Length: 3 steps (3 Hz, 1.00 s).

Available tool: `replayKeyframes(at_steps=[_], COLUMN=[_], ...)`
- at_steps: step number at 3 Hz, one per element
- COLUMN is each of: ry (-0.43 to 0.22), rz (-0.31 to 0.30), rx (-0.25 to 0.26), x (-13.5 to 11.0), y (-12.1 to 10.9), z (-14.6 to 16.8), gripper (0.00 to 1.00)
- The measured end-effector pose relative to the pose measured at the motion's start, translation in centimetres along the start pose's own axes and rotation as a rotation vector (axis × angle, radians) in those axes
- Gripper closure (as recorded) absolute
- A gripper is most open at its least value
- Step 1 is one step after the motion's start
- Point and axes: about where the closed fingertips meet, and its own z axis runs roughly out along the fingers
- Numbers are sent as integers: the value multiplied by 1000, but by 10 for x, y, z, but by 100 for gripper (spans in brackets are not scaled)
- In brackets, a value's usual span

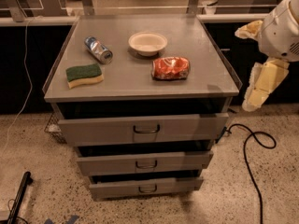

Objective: Open top drawer

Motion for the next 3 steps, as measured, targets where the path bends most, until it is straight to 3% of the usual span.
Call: replayKeyframes(at_steps=[1, 2, 3], ry=[0, -99, -183], rz=[0, 35, 73], rx=[0, 4, -43], x=[0, -10, -4], y=[0, 1, 31], z=[0, 19, 57], gripper=[0, 0, 0])
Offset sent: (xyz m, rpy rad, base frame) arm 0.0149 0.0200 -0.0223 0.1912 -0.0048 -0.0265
